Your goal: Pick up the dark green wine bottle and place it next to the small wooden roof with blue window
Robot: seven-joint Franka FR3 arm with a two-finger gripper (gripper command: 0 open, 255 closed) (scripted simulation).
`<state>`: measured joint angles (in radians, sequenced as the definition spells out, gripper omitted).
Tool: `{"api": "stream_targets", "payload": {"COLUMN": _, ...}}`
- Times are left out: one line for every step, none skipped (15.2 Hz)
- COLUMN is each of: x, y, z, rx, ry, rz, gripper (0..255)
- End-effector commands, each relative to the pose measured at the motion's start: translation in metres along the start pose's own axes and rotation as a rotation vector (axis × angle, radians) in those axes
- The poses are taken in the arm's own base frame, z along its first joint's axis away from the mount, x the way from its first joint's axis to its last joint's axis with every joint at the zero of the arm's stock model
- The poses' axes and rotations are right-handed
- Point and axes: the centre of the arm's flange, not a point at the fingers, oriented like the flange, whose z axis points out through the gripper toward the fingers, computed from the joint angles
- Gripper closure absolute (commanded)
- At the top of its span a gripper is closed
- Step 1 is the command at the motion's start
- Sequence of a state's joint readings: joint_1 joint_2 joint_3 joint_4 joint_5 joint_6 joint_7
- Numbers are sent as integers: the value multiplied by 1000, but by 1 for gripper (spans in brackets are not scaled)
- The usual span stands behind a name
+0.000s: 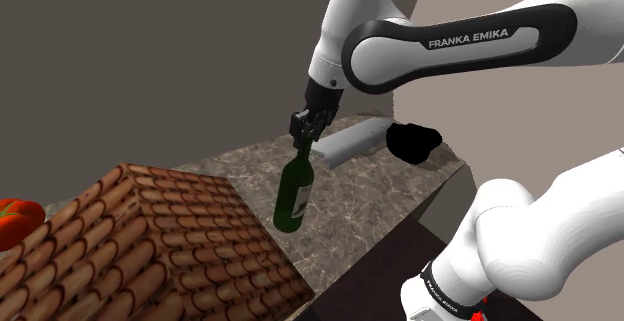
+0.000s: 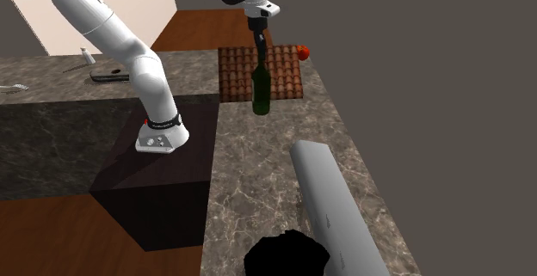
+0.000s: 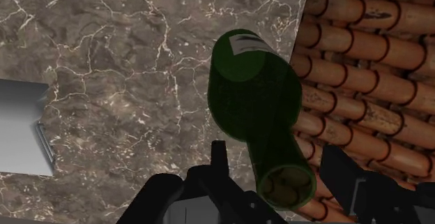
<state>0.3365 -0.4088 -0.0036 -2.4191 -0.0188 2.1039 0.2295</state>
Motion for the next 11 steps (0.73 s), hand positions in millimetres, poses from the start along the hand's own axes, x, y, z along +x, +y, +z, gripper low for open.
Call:
{"api": "stream_targets", "payload": {"x": 0, "y": 0, "z": 0, "rx": 0, "ry": 0, "rz": 0, "gripper": 0}}
{"api": "stream_targets", "payload": {"x": 0, "y": 0, "z": 0, "rx": 0, "ry": 0, "rz": 0, "gripper": 0}}
{"api": "stream_targets", "payload": {"x": 0, "y": 0, "z": 0, "rx": 0, "ry": 0, "rz": 0, "gripper": 0}}
{"api": "stream_targets", "payload": {"x": 0, "y": 0, "z": 0, "rx": 0, "ry": 0, "rz": 0, "gripper": 0}}
{"api": "stream_targets", "payload": {"x": 0, "y": 0, "z": 0, "rx": 0, "ry": 0, "rz": 0, "gripper": 0}}
{"api": "stream_targets", "payload": {"x": 0, "y": 0, "z": -13, "rx": 0, "ry": 0, "rz": 0, "gripper": 0}}
{"api": "stream_targets", "payload": {"x": 0, "y": 0, "z": -27, "rx": 0, "ry": 0, "rz": 0, "gripper": 0}}
{"api": "stream_targets", "payload": {"x": 0, "y": 0, "z": -40, "rx": 0, "ry": 0, "rz": 0, "gripper": 0}}
{"api": "stream_targets", "payload": {"x": 0, "y": 0, "z": -50, "rx": 0, "ry": 0, "rz": 0, "gripper": 0}}
{"api": "stream_targets", "payload": {"x": 0, "y": 0, "z": -50, "rx": 0, "ry": 0, "rz": 0, "gripper": 0}}
{"api": "stream_targets", "payload": {"x": 0, "y": 0, "z": -50, "rx": 0, "ry": 0, "rz": 0, "gripper": 0}}
